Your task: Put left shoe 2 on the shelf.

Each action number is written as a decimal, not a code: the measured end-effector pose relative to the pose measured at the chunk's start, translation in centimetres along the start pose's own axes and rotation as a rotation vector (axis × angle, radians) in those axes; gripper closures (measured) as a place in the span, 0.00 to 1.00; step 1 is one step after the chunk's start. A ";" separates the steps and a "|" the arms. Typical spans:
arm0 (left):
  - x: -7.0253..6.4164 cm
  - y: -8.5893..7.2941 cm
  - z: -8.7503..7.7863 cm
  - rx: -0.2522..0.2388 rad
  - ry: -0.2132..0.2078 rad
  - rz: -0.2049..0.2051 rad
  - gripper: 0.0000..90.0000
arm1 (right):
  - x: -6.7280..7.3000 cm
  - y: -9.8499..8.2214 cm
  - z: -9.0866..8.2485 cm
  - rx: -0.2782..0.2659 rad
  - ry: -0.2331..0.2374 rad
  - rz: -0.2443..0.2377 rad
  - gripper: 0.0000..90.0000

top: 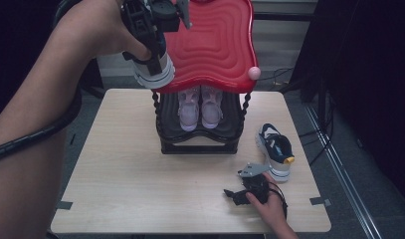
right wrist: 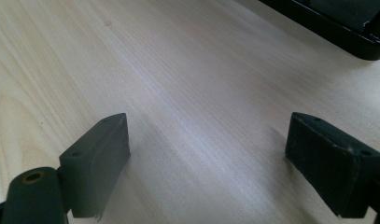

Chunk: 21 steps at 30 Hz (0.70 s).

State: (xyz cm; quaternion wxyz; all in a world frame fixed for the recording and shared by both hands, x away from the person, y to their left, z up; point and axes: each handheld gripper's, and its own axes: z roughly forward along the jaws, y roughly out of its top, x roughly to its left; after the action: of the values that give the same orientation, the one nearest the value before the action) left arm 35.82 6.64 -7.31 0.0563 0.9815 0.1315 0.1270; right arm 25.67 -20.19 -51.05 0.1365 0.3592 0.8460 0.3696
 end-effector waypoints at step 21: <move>0.6 4.2 1.6 -0.004 0.069 0.184 0.86 | 0.0 0.0 0.0 0.001 0.001 0.002 0.14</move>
State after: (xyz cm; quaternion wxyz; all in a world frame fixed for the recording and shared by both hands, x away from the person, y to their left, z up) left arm 37.80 2.64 -8.14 0.0418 0.9844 0.0424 0.1657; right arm 25.66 -20.19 -51.05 0.1357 0.3599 0.8459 0.3695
